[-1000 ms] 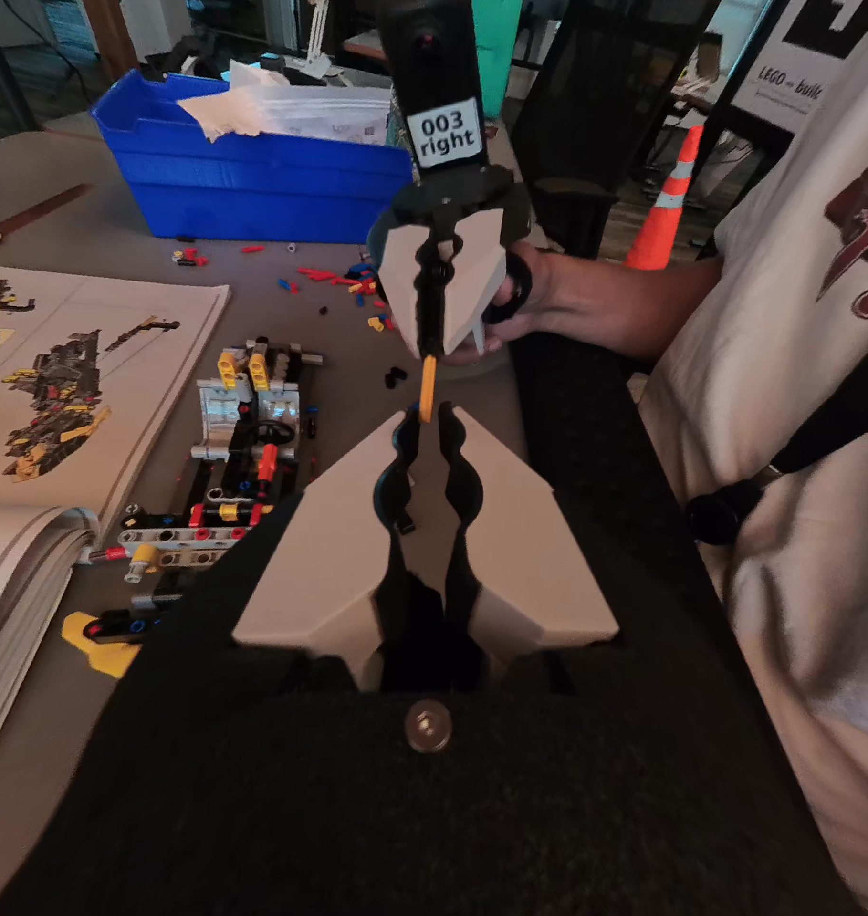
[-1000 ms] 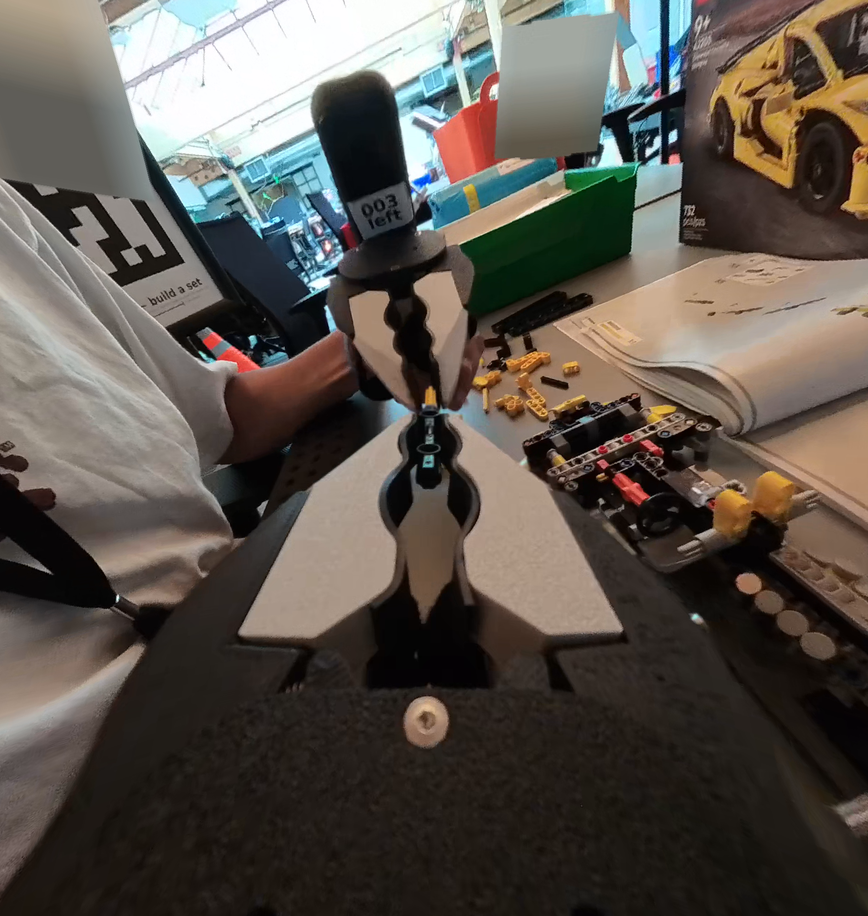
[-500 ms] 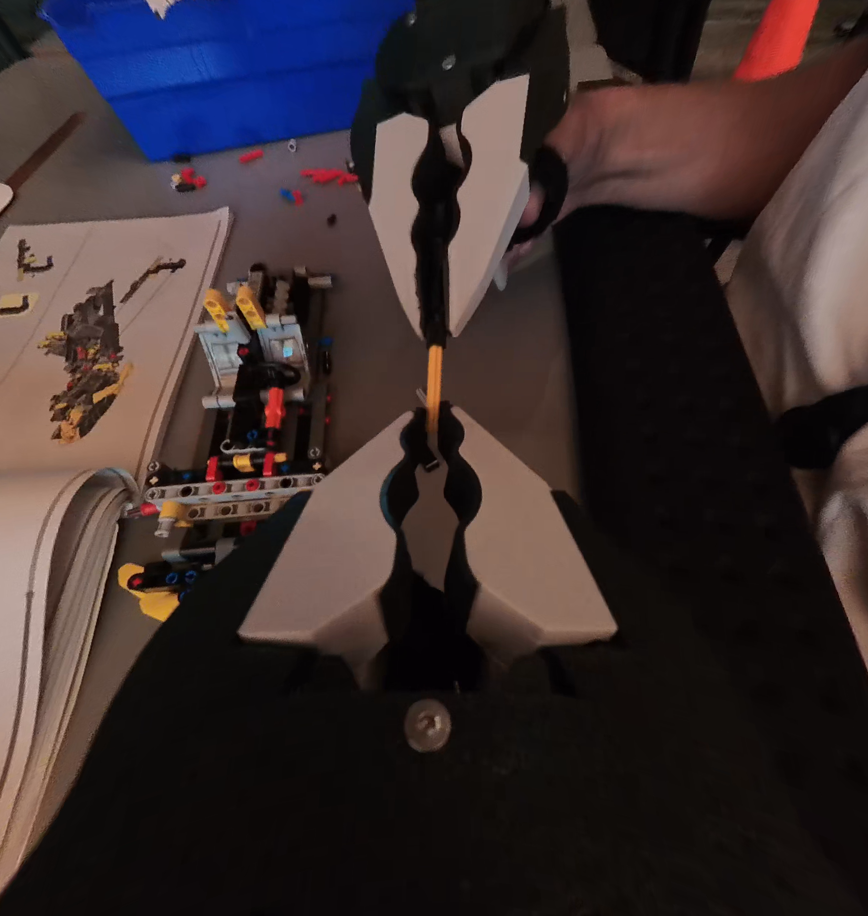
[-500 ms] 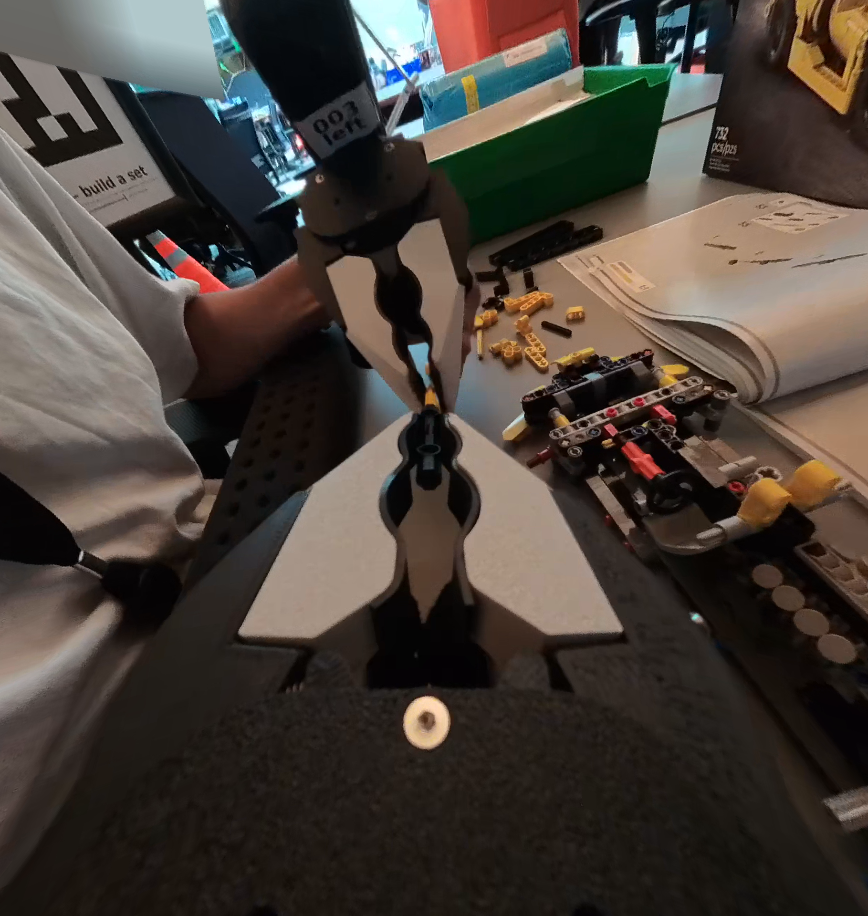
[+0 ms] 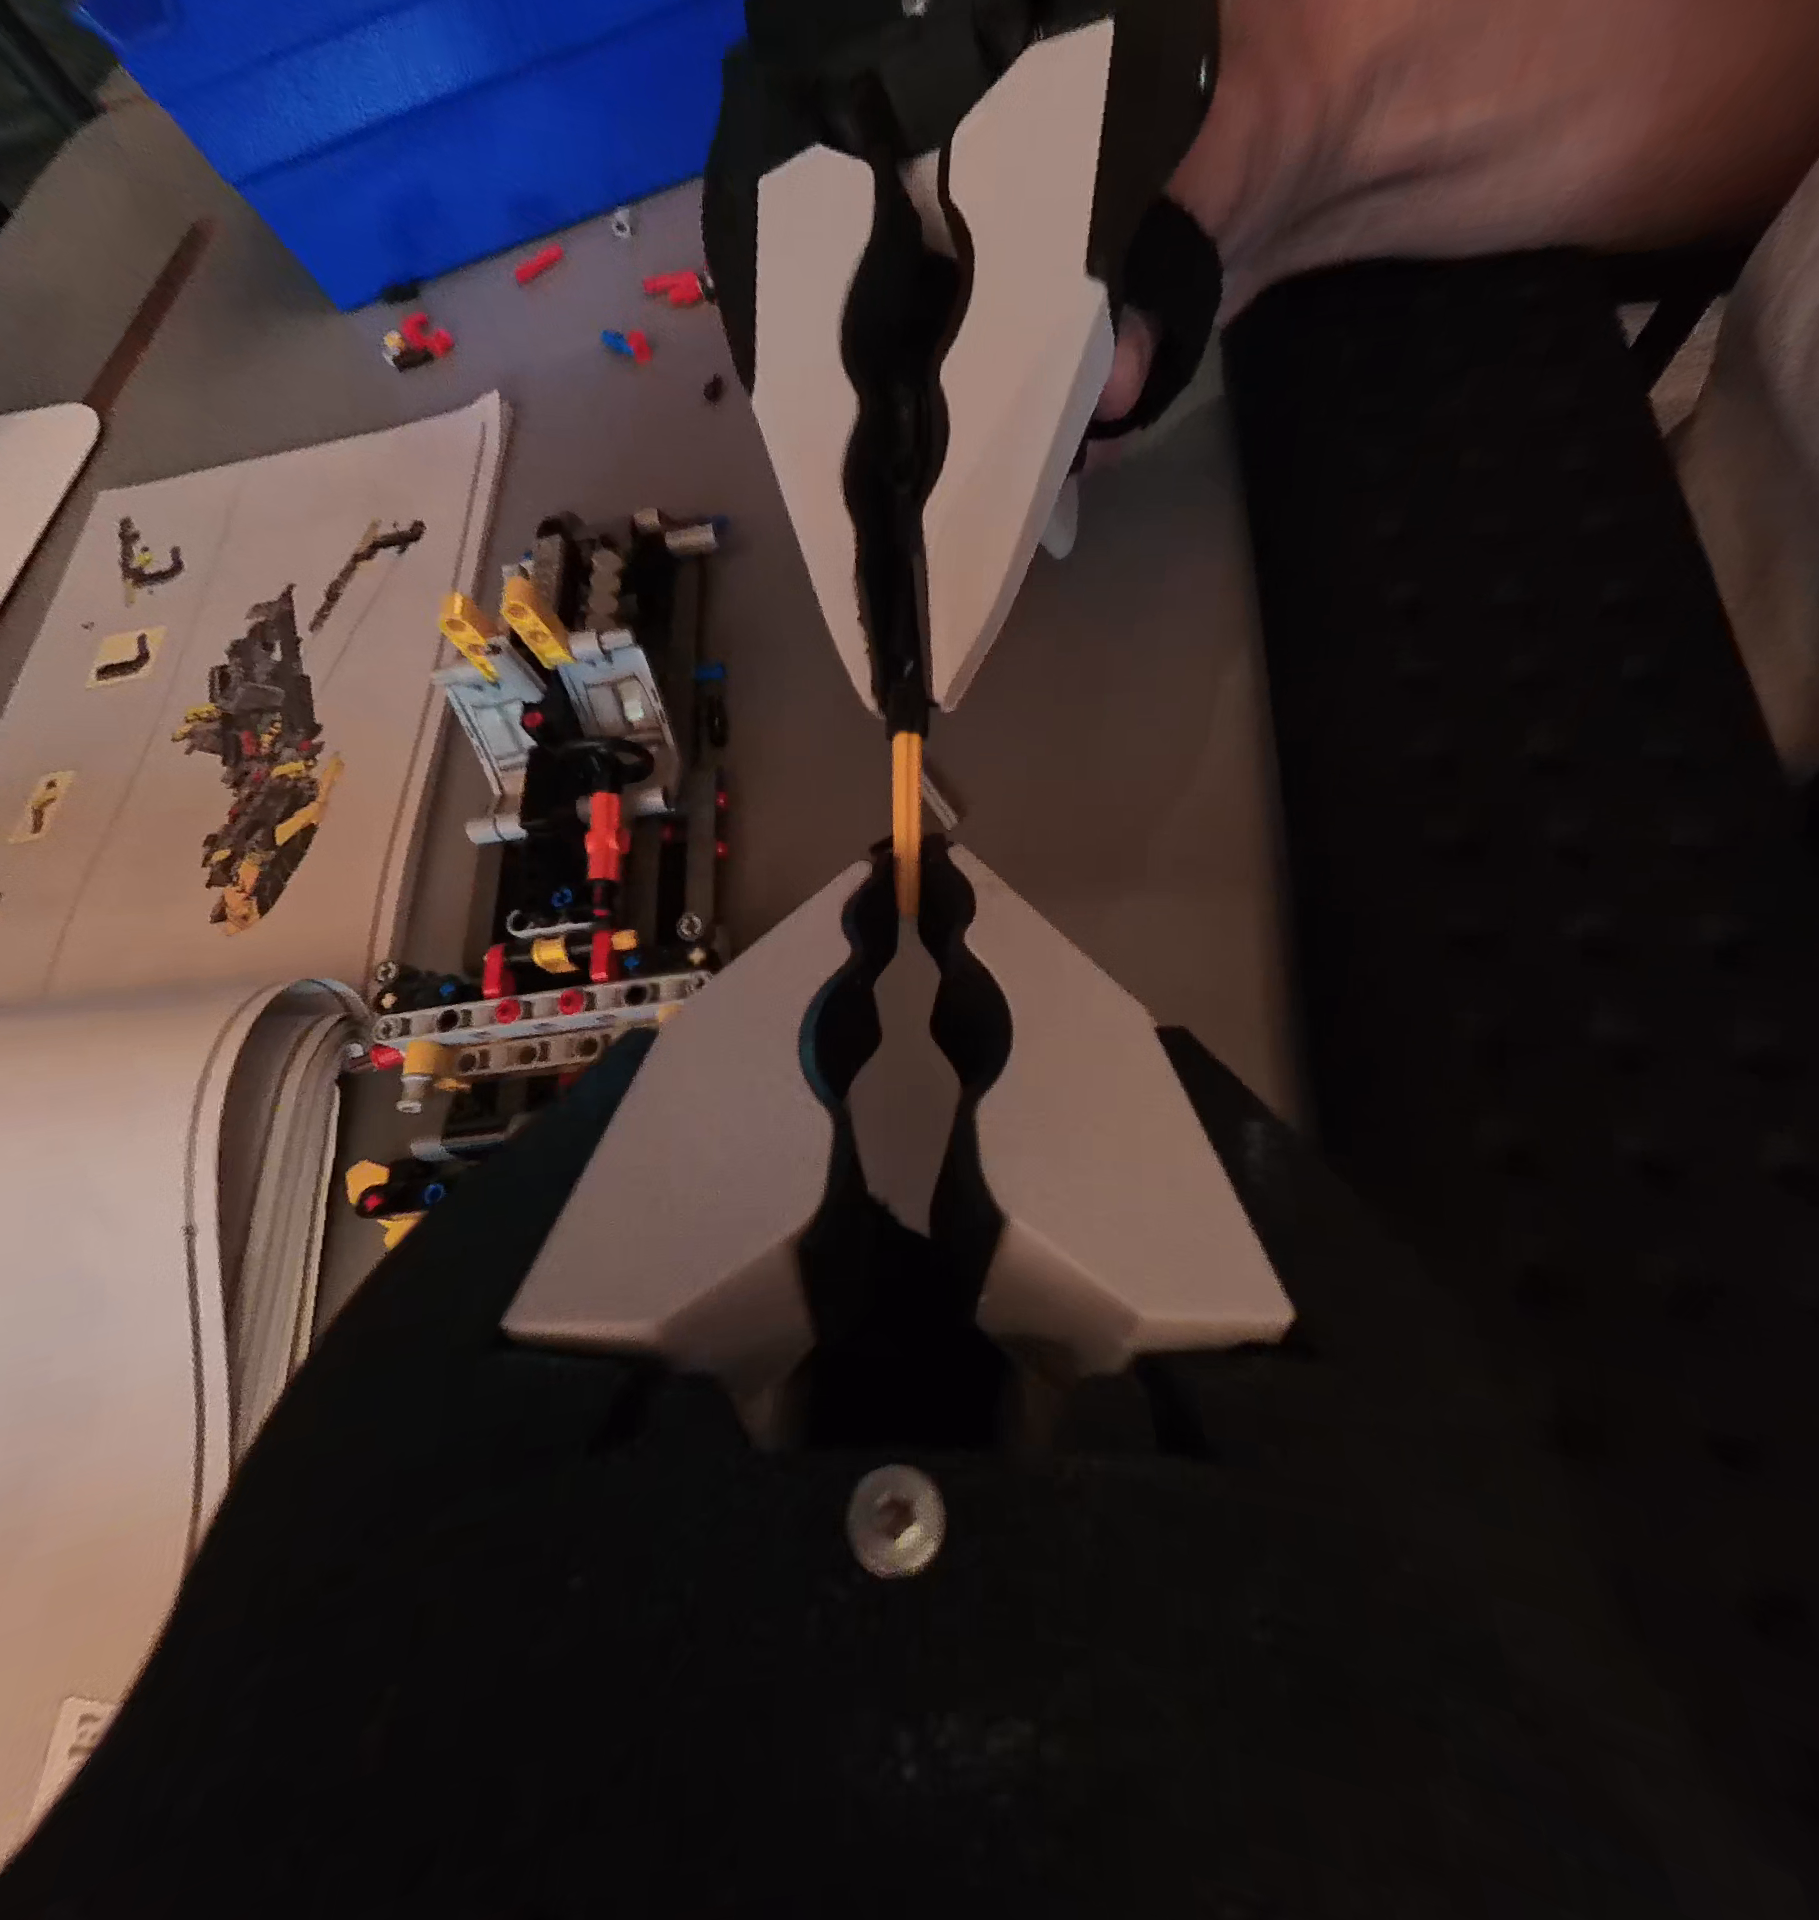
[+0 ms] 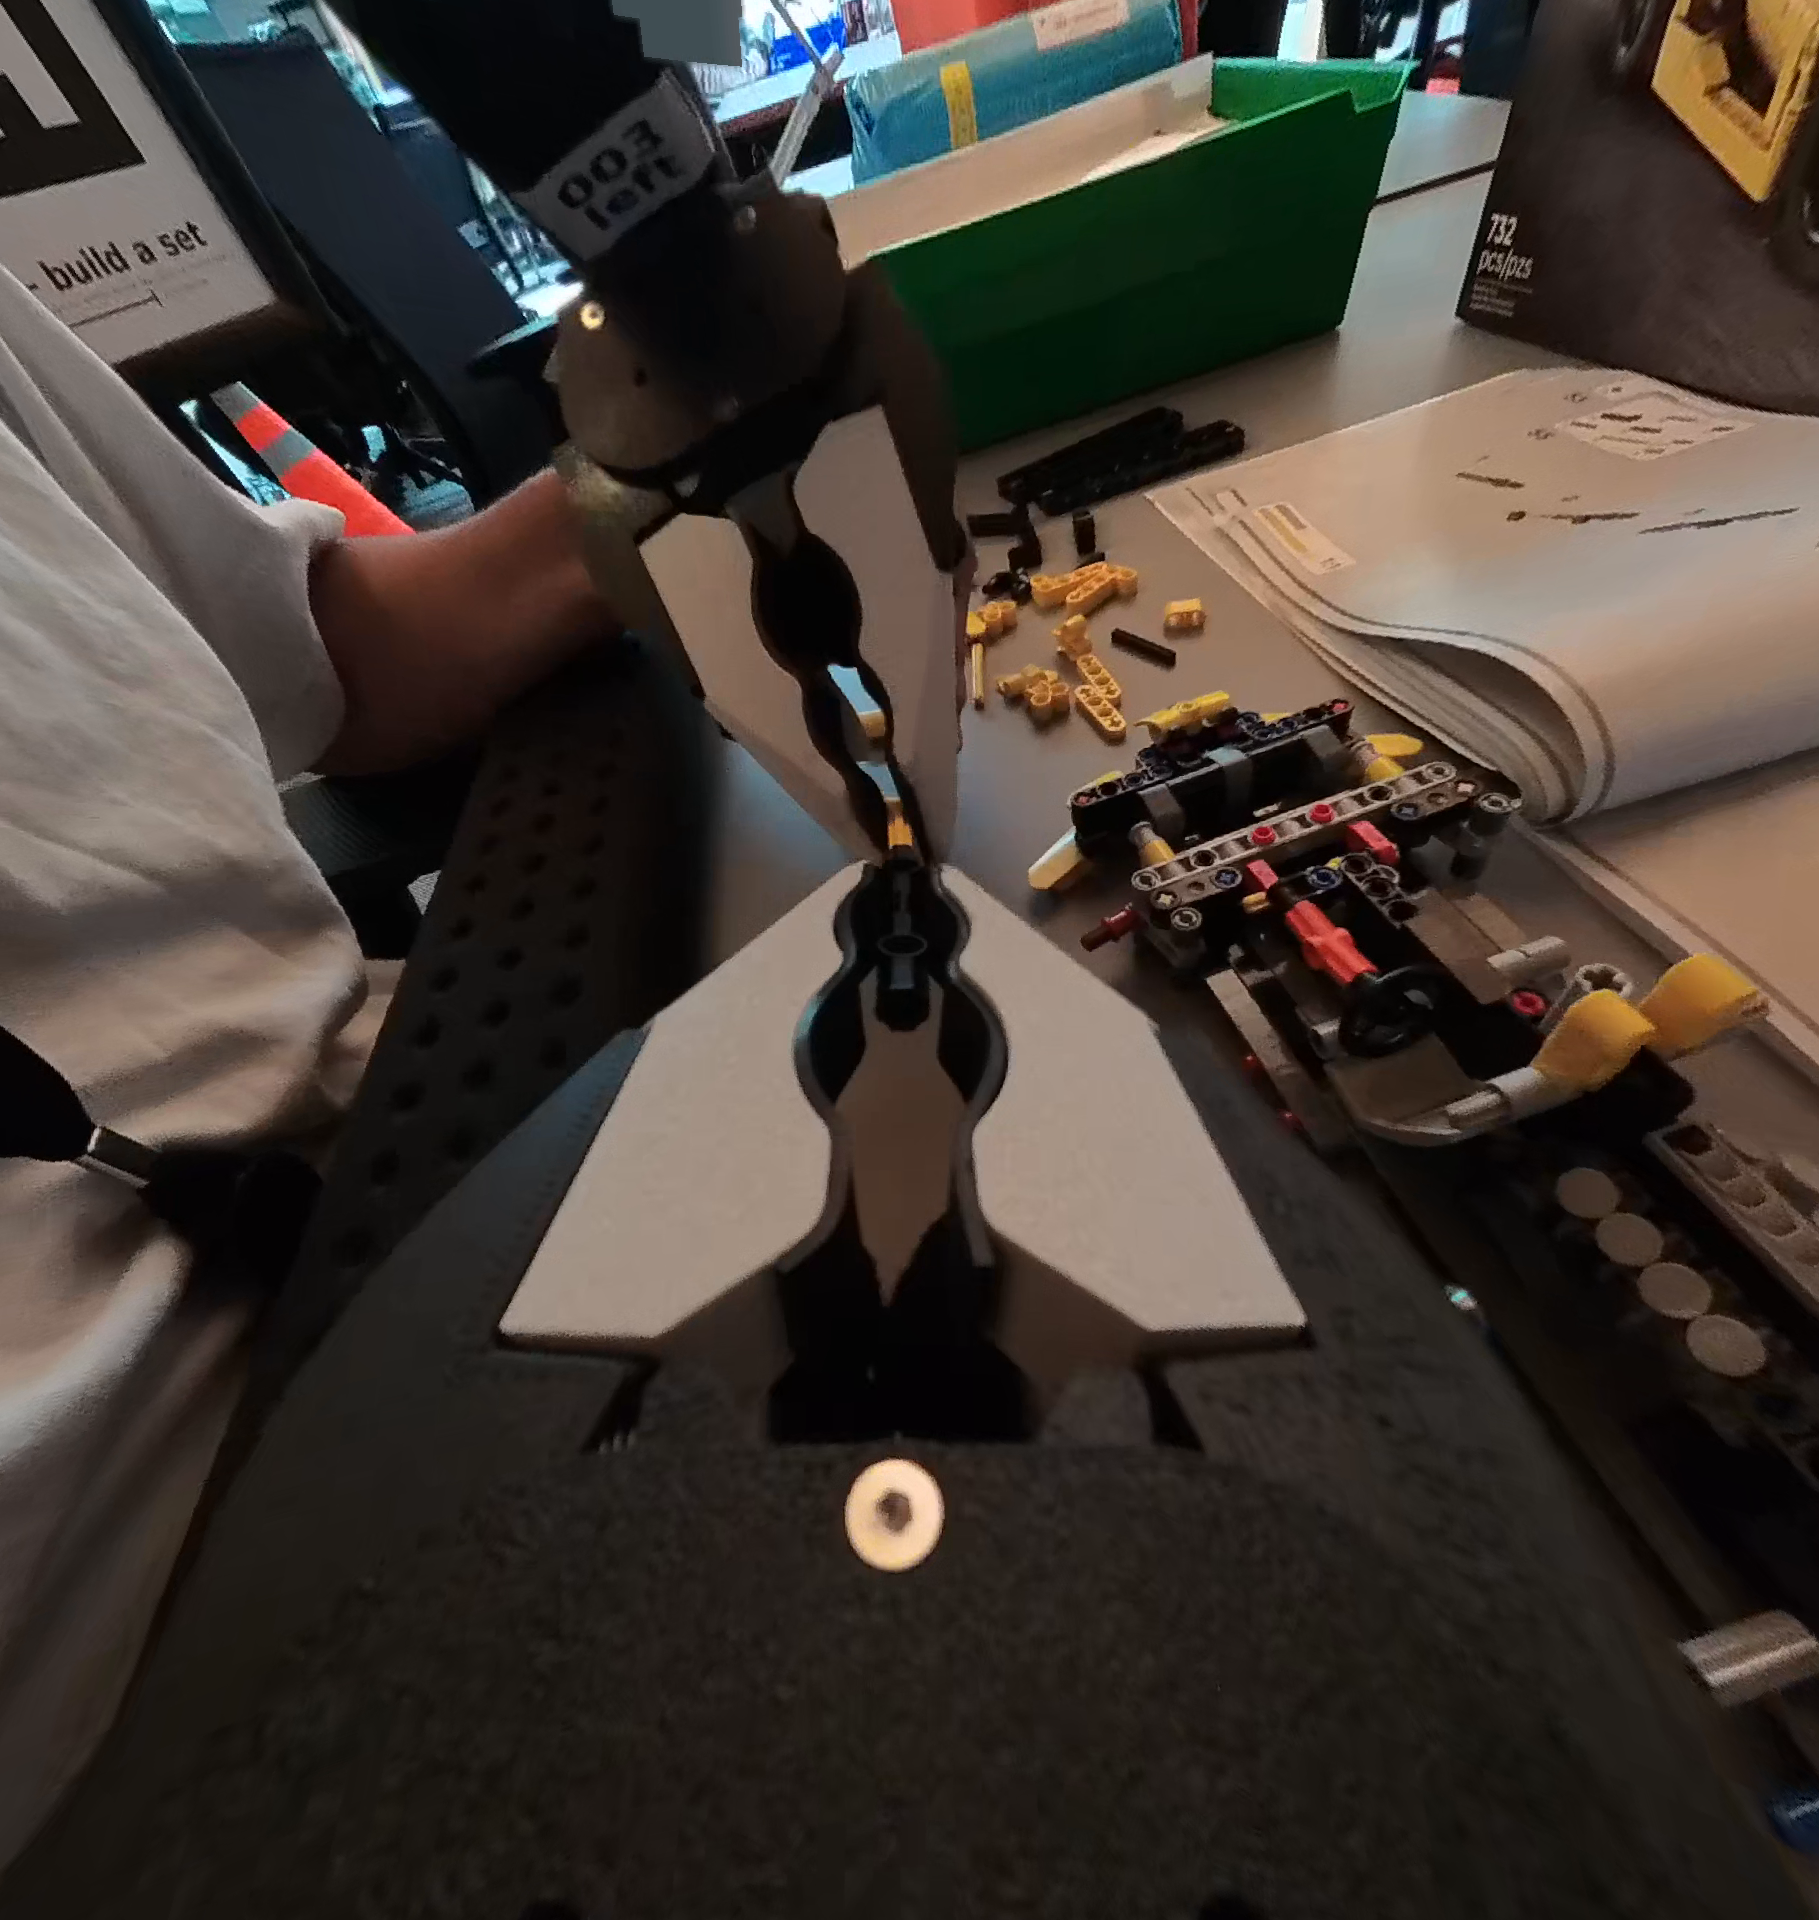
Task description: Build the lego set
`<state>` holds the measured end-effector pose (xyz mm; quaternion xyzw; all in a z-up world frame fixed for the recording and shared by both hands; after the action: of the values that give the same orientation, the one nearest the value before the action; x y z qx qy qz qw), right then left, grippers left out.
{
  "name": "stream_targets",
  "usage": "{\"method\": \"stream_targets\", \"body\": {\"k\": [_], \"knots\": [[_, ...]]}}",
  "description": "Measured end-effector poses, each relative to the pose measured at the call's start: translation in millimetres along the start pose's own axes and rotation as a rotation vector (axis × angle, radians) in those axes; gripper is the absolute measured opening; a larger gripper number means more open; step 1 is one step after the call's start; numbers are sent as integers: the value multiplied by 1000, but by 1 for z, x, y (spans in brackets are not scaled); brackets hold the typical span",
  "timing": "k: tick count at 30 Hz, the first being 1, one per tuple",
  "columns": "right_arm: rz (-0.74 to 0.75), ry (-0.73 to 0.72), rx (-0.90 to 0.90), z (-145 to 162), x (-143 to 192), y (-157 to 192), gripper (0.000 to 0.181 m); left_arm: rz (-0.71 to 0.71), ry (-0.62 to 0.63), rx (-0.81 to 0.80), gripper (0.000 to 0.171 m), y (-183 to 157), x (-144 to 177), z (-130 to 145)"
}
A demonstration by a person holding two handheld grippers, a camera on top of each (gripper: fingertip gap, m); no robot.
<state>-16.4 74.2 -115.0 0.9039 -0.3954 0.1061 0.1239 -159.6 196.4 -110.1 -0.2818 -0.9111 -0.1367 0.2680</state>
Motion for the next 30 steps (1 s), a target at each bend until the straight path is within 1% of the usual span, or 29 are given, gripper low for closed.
{"method": "stream_targets", "body": {"k": [2, 6, 8, 10, 12, 14, 16, 17, 18, 21, 23, 25, 26, 28, 30], "knots": [[0, -27, 11, -2, 1, 1, 7, 2, -32, 8, 1, 1, 4, -2], [-27, -16, 11, -1, -2, 2, 7, 30, -50, 9, 1, -2, 2, -4], [-57, -53, -21, -3, 0, 2, 7, 59, -104, 54, 1, -1, 6, -8], [-94, -134, -93, -8, 4, 0, 6, 56, -197, 79, 2, 1, 13, -14], [-105, -173, -110, -11, 6, -2, 6, 36, -232, 91, 2, 2, 15, -16], [-68, -177, -104, -11, 5, -4, 6, -15, -232, 84, 4, 4, 17, -14], [-26, -202, -128, -12, 10, -9, 6, -65, -255, 111, 8, 9, 21, -12], [5, -232, -148, -12, 15, -13, 6, -94, -268, 150, 12, 15, 23, -11], [33, -269, -174, -13, 20, -18, 6, -112, -286, 196, 19, 21, 27, -10], [82, -399, -282, -18, 39, -36, 5, -160, -369, 361, 34, 42, 37, -2], [105, -430, -347, -21, 48, -51, 5, -162, -424, 481, 35, 54, 41, 5], [114, -420, -362, -24, 55, -61, 5, -149, -458, 574, 35, 62, 44, 10], [122, -417, -352, -24, 57, -64, 5, -153, -464, 593, 34, 65, 45, 12], [155, -429, -321, -20, 60, -65, 5, -180, -458, 579, 23, 67, 48, 13], [177, -425, -302, -16, 61, -63, 5, -219, -435, 546, 21, 67, 47, 15]]}}
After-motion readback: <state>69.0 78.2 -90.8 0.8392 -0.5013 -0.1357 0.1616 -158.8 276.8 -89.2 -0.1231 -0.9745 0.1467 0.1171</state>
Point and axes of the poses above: each gripper's, where its closed fingertips meet, x back along the fingers, z out of its underside, y = z × x across the jaws, the point moved 10 cm from there along x, back along the fingers, and after that the axes turned 5 degrees about x, right-handed, at the moved point
